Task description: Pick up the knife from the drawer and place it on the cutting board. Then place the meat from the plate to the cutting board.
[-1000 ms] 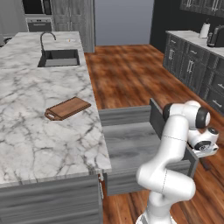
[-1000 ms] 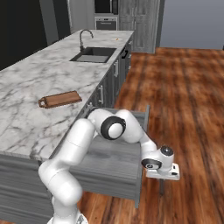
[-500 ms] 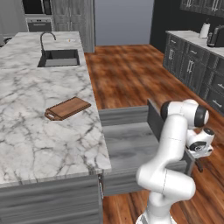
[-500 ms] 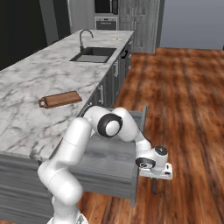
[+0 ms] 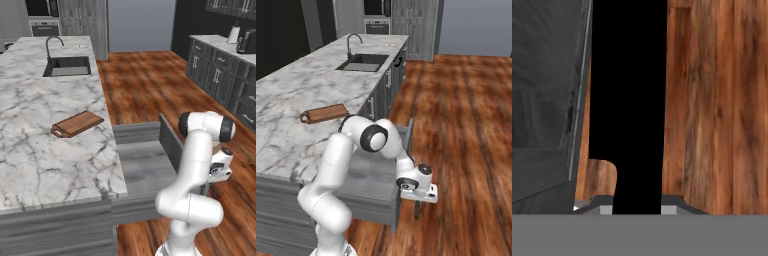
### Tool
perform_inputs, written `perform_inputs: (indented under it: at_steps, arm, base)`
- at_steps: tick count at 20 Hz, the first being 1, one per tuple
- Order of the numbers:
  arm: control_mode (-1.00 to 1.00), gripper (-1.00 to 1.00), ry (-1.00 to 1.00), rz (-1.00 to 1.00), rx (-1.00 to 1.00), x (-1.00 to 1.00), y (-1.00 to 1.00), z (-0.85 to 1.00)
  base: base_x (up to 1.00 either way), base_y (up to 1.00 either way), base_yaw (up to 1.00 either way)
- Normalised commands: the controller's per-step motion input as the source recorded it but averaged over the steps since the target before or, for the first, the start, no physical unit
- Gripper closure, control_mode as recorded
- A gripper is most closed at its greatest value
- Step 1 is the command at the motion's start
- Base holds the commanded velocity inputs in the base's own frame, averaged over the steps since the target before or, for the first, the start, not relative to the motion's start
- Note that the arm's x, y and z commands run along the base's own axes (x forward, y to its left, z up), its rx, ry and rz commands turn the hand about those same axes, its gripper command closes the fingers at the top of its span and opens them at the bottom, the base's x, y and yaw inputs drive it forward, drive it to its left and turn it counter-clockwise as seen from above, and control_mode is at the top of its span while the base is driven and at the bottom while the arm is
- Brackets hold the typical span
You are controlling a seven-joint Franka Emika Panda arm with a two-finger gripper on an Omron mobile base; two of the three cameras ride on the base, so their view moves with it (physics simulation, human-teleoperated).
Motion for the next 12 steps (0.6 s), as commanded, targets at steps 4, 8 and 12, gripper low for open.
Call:
perform_inputs:
  at_steps: [4, 8, 12]
  arm:
    - [-1.0, 1.0, 0.01, -0.02, 0.0, 0.0, 1.0, -0.01]
    - [-1.0, 1.0, 0.01, -0.03, 0.0, 0.0, 1.0, -0.01]
    - [-1.0, 1.0, 0.05, -0.05, -0.05, 0.07, 1.0, -0.04]
  base:
    - [0.0, 0.0, 0.0]
    - [0.0, 0.0, 0.0]
    - [0.0, 0.0, 0.0]
